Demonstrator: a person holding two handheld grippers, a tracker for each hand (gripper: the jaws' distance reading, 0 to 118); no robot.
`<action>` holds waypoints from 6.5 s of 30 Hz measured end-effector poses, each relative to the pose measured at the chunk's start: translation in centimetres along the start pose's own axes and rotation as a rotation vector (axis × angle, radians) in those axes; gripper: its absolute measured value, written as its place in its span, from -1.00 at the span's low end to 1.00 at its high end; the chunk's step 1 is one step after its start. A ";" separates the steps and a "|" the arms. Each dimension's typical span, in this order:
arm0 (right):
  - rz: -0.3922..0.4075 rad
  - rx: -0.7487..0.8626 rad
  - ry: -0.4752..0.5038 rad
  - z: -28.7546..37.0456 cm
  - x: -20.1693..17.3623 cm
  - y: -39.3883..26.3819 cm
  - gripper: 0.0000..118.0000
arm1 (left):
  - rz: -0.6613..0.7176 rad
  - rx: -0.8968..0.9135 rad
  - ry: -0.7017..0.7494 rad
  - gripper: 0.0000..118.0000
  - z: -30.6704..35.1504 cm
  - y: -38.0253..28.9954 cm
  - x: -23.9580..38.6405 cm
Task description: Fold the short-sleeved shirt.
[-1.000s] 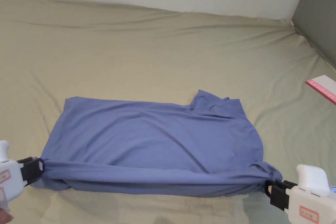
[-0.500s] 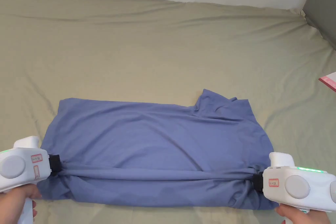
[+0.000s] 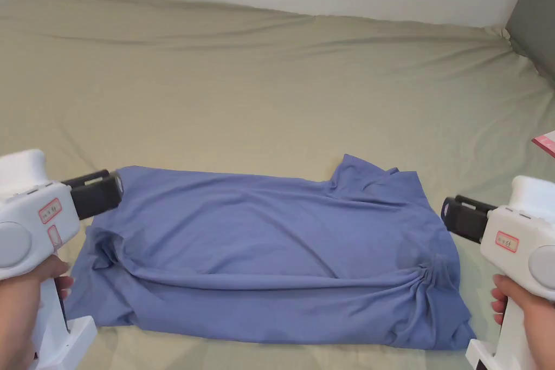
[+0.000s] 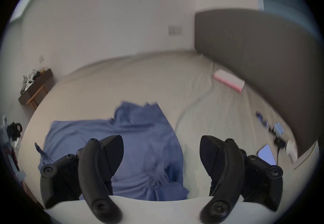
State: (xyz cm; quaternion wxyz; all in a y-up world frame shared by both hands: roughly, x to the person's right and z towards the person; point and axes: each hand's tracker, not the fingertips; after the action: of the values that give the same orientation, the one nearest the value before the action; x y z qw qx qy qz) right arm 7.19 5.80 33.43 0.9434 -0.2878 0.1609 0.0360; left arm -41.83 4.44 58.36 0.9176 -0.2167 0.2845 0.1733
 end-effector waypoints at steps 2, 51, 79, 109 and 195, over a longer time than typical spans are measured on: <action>0.055 0.097 0.025 3.3 -1.4 1.3 0.62 | -0.041 0.109 -0.012 0.95 3.0 1.3 1.3; 0.420 0.064 -0.074 9.5 -5.2 -4.5 -0.97 | -0.141 -0.473 0.122 0.44 -6.3 -13.4 -4.6; 0.151 -0.529 0.099 -6.9 1.2 -11.6 -0.78 | -0.195 -0.404 0.135 -0.88 -1.1 -11.8 -3.8; 0.149 -0.688 0.078 3.4 2.4 -17.7 -0.78 | -0.341 -0.608 0.155 -0.88 7.0 -19.6 -8.5; 0.294 -0.045 0.048 1.9 -5.0 -0.2 -0.85 | -0.396 -0.308 0.076 -0.97 -9.4 -4.3 -1.6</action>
State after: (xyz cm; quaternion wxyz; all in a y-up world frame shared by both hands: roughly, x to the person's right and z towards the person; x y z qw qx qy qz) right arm 3.05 6.77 36.68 0.9171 -0.2828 0.2231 0.1706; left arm -45.35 -4.15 53.58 0.8785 -0.4120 0.2407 0.0232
